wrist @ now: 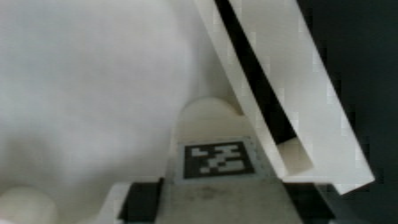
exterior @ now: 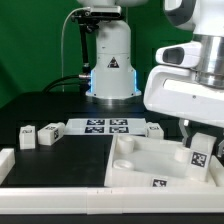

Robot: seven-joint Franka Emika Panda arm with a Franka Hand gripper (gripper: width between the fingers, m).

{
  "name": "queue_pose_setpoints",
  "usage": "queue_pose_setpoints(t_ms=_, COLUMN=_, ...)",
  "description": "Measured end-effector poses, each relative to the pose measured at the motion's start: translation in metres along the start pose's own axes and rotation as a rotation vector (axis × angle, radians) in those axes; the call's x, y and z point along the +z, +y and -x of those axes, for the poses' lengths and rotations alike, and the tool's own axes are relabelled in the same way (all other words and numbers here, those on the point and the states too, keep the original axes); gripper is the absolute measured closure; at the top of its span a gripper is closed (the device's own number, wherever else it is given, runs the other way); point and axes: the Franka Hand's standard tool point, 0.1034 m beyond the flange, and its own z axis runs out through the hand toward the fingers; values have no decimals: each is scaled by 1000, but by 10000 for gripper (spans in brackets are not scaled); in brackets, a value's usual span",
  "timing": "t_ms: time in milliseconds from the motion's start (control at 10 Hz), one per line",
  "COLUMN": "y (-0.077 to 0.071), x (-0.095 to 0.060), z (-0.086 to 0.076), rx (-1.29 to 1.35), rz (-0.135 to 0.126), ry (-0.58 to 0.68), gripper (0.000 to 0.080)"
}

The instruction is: Assemble one leg

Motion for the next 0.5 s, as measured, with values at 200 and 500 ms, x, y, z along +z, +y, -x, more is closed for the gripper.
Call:
queue_pose_setpoints(t_ms=200, y=13, x=1, z=-3, rx=124, rz=55, ry=46, gripper=496)
queue_pose_setpoints(t_ms=500, y=16, x=2, z=-5, rx=147, rz=56, ry=38, gripper=495)
